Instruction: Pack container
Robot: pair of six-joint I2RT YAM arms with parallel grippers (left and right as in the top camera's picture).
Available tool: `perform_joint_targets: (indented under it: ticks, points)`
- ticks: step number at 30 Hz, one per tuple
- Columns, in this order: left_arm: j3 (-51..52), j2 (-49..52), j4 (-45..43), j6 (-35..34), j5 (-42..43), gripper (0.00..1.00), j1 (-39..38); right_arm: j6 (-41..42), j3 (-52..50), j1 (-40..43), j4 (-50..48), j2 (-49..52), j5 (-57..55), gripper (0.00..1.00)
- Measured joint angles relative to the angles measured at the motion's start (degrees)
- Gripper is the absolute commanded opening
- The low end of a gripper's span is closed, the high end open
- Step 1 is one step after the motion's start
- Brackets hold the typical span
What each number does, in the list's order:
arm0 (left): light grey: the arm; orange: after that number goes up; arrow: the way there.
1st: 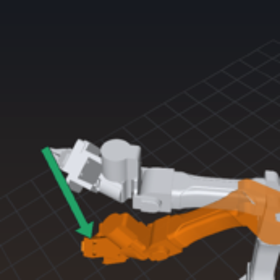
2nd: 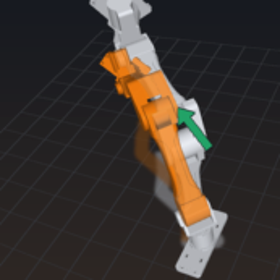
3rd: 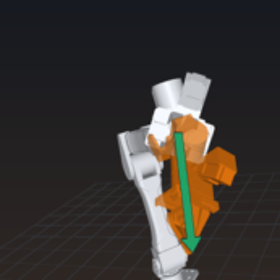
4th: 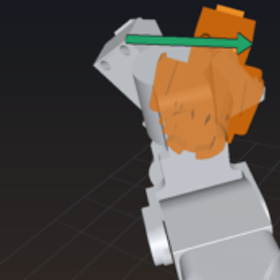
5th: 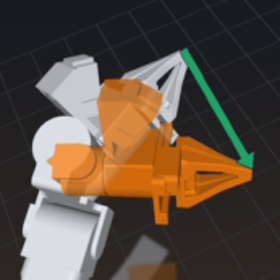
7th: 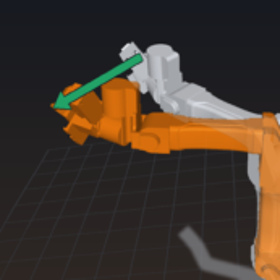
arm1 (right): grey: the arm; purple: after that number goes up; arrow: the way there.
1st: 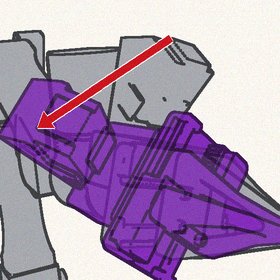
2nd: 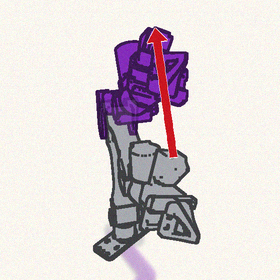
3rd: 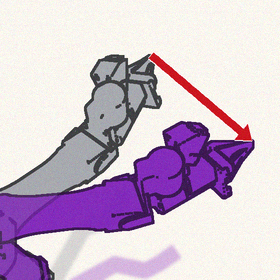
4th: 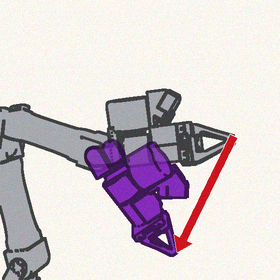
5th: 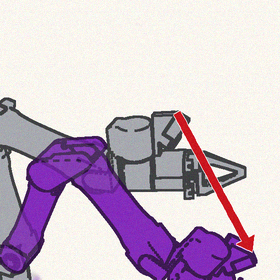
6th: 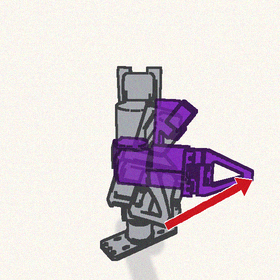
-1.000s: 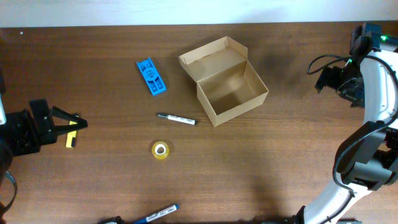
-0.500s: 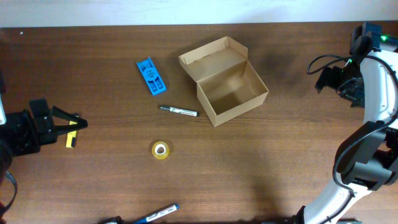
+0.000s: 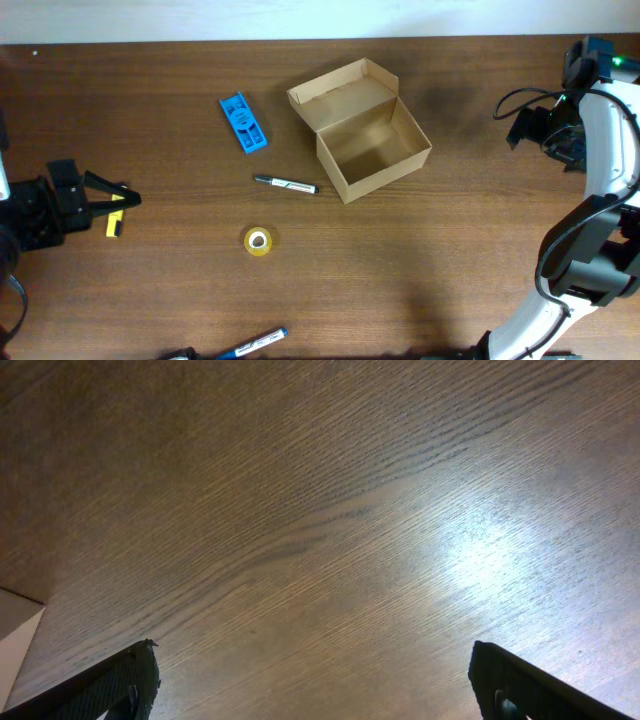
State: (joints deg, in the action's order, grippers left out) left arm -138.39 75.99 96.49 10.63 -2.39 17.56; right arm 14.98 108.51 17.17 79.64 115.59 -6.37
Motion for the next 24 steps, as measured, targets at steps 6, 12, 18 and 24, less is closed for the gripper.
perform_joint_targets:
  ticks: [6,12,18,24]
  points:
    - [0.00,-1.60,-0.11,-0.02,1.55,1.00,0.00,0.04,0.00,0.00,0.00,-0.02,0.00,0.99]
    - [0.00,-5.44,-2.80,-0.02,4.81,1.00,0.00,0.07,0.00,0.00,0.00,-0.02,0.00,0.99]
    - [-0.39,-7.37,-0.68,-0.02,5.64,1.00,0.00,0.02,0.00,0.00,0.00,-0.02,0.00,0.99]
    - [-0.28,-6.82,0.04,-0.02,5.66,1.00,0.00,0.02,0.00,0.00,0.00,0.00,0.00,0.99]
